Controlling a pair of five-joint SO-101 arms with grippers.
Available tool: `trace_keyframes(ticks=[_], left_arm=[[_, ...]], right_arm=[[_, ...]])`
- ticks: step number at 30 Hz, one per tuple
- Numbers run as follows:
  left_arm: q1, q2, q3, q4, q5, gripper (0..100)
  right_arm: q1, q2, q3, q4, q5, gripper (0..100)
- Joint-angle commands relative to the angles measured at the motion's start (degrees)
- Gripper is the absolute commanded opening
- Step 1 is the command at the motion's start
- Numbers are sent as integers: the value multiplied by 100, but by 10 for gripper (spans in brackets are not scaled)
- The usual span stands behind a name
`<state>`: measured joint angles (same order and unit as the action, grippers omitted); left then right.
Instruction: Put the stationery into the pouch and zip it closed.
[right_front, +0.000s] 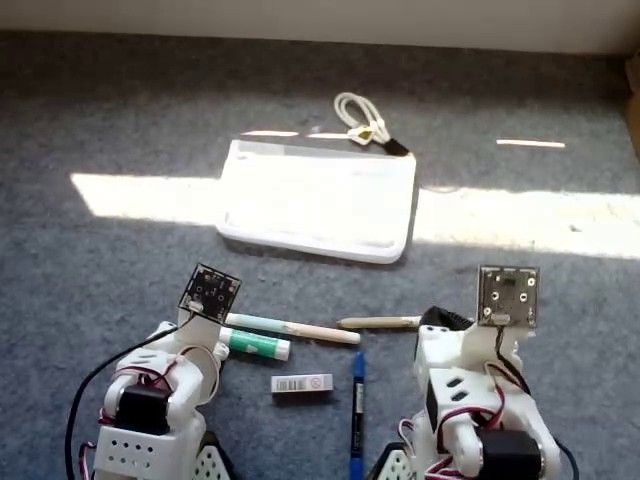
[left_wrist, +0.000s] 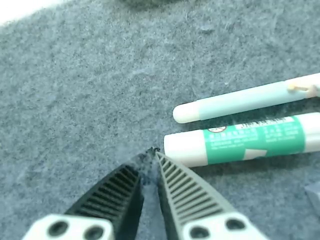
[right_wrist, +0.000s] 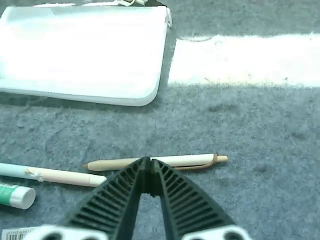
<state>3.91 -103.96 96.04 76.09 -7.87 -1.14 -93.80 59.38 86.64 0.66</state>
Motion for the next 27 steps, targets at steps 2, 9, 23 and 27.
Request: trace_keyframes(ticks=[2, 9, 23, 27], left_arm=[[-13, -13, 110, 35, 70, 6], [-13, -13, 110, 35, 70, 6], [-13, -13, 110, 35, 70, 6], [-13, -13, 110, 35, 70, 6]], right_arm=[[-48, 1692, -1007, 295, 26, 5], [-48, 2923, -1684, 251, 18, 5], [-57, 4092, -2387, 163, 53, 5], [-57, 4418, -2642, 154, 44, 5]])
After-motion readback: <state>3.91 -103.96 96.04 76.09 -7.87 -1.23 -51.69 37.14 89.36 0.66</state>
